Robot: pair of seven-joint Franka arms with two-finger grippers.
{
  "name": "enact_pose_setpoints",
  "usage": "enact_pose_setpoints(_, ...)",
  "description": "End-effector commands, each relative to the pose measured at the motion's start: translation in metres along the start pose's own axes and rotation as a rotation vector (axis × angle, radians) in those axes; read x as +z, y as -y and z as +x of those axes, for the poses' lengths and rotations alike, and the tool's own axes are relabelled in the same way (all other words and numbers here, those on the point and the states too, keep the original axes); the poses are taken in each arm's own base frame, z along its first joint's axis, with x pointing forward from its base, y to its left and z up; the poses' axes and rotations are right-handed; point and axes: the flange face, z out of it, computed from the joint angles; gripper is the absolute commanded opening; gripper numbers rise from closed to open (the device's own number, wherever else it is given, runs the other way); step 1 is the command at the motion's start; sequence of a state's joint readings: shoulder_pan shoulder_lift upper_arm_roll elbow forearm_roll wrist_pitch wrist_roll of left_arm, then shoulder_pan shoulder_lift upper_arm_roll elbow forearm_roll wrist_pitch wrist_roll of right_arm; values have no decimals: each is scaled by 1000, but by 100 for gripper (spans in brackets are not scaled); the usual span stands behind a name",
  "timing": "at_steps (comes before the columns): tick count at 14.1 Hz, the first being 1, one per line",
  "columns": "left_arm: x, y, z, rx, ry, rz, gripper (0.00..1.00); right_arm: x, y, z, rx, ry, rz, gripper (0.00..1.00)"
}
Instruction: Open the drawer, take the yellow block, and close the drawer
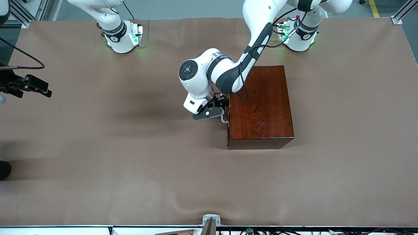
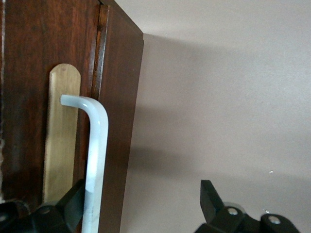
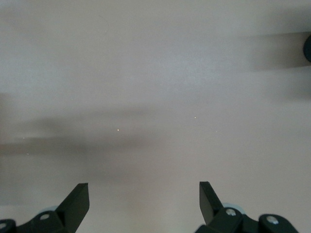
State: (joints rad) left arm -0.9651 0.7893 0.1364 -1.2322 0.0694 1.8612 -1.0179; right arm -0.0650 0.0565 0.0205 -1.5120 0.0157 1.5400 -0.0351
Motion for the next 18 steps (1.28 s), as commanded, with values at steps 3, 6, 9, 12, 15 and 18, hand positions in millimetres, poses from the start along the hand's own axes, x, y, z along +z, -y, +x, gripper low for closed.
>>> enact_pose_setpoints(3, -1, -10, 0, 13, -37, -20, 100, -6, 0, -5, 1, -12, -1, 100)
enact_pose_setpoints(6, -3, -13, -2, 5, -39, -40, 100, -6, 0, -6, 1, -10, -1, 100)
enact_pose_setpoints(9, -5, -20, -12, -26, -29, -50, 100, -6, 0, -6, 1, -10, -1, 100)
enact_pose_setpoints(12, -5, -22, -16, -92, -23, -54, 100, -6, 0, -6, 1, -10, -1, 100)
enact_pose_setpoints(15, -6, -25, -21, -139, -13, -60, 100, -6, -1, -5, 3, -12, -1, 100)
enact_pose_setpoints(18, -6, -27, -24, -166, -9, -61, 100, -6, -1, -6, 3, -10, -1, 100)
